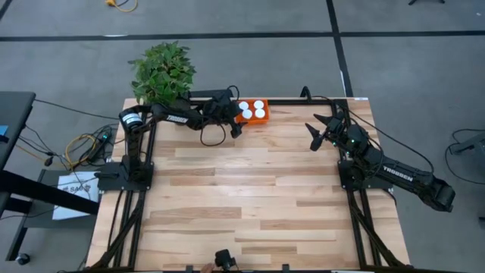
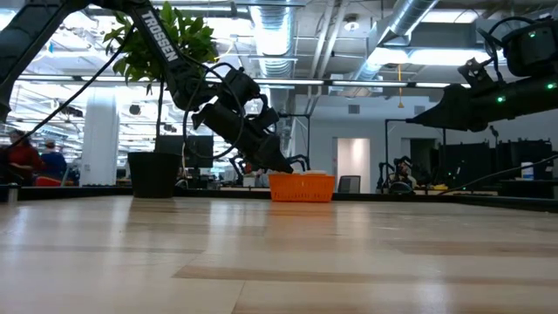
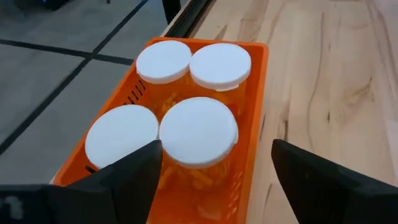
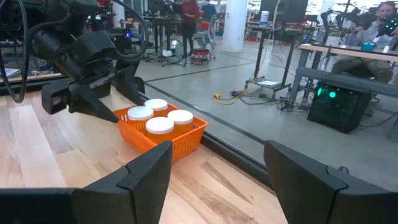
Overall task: Pick and place pill bottles into a basket
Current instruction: Return to Home Position
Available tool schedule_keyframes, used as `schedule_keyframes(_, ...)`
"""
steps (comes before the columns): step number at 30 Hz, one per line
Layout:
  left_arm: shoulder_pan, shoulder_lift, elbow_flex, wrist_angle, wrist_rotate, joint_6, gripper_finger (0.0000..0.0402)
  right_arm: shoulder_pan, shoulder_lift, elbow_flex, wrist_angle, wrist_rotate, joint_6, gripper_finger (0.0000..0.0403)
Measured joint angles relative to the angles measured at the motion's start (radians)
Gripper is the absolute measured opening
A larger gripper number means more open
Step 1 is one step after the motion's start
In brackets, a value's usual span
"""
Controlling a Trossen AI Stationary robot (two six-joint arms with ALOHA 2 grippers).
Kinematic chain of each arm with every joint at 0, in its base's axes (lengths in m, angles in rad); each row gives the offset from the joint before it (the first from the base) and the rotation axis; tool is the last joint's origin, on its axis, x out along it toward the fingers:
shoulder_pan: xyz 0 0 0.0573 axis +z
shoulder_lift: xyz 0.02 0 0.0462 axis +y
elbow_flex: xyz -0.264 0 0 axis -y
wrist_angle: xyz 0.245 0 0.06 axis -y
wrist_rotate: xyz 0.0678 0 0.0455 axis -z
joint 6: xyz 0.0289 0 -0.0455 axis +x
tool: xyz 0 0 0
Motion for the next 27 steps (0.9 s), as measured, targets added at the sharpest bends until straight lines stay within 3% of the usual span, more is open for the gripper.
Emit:
schedule_keyframes(9, -0.010, -0.152, 0.000, -0.101, -0.002, -0.045, 0.0293, 0.000, 0.000, 0.000, 0.001, 0.000, 0.003, 0.0249)
schedule_keyframes(12, -0.019, -0.257, 0.000, -0.154, 0.018, -0.182, 0.0293, 0.000, 0.000, 0.000, 0.001, 0.000, 0.003, 0.0249)
schedule_keyframes(15, -0.023, -0.383, 0.000, -0.238, 0.139, -0.315, 0.0293, 0.000, 0.000, 0.000, 0.001, 0.000, 0.003, 0.0249)
schedule_keyframes(18, -0.047, -0.519, 0.000, -0.335, 0.325, -0.324, 0.0293, 0.000, 0.000, 0.000, 0.001, 0.000, 0.003, 0.0249)
schedule_keyframes(20, -0.083, -0.612, 0.000, -0.402, 0.396, -0.325, 0.0293, 0.000, 0.000, 0.000, 0.000, 0.000, 0.003, 0.0249)
schedule_keyframes(23, -0.157, -0.749, 0.000, -0.531, 0.355, -0.323, 0.0293, 0.000, 0.000, 0.000, 0.000, 0.000, 0.012, 0.0249)
schedule_keyframes(27, -0.315, -0.909, 0.000, -0.675, 0.113, -0.298, 0.0293, 0.000, 0.000, 0.000, 0.000, 0.000, 0.018, 0.0249)
